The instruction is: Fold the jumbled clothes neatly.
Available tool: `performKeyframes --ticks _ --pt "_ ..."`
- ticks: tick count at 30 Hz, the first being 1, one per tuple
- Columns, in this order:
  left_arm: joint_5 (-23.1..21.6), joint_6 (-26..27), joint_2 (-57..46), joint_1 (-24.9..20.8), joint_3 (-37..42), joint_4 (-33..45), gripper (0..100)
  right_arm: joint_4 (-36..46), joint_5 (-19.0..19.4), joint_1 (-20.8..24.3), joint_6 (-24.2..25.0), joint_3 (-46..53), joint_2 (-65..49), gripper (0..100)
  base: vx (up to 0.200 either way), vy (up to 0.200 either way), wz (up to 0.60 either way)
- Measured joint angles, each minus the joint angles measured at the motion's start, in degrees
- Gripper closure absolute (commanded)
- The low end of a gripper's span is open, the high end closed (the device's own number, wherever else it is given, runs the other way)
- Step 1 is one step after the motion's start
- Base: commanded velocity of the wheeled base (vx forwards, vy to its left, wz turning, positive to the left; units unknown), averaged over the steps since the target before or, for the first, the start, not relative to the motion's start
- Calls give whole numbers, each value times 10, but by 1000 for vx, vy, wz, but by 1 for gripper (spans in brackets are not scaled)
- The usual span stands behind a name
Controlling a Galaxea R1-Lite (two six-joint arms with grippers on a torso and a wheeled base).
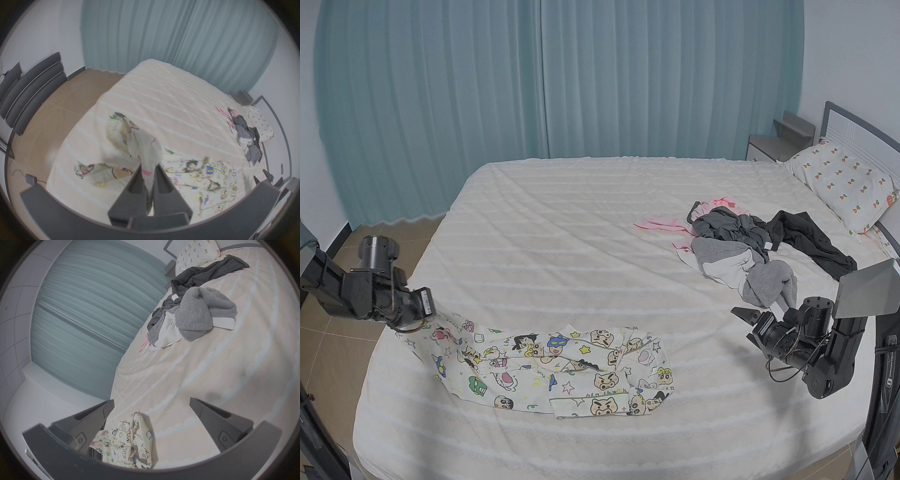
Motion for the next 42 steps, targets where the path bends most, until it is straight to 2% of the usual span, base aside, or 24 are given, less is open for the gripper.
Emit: performKeyframes --ticks 4,10,13,19,26,27,33,42 --pt "54 -42 -14 -103 1 1 100 0 0 1 -1 0 1 0 0 0 0" --pt "109 -117 -16 -252 -23 2 100 0 0 3 -2 1 2 0 0 0 0" --pt "128 -145 -5 -305 -52 2 100 0 -1 4 -2 1 2 0 0 0 0" --pt "144 -196 34 -386 -128 1 100 0 -1 6 -2 2 3 0 0 0 0" --pt "144 -207 68 -418 -163 2 100 0 -2 8 -3 1 5 0 0 0 0" --pt "144 -207 71 -420 -166 2 0 0 -2 8 -4 1 6 0 0 0 0" --pt "121 -226 81 -432 -172 -14 0 0 -2 9 -4 1 7 0 0 0 0" --pt "124 -252 79 -436 -170 -20 0 0 -2 14 -5 3 10 0 0 0 0"
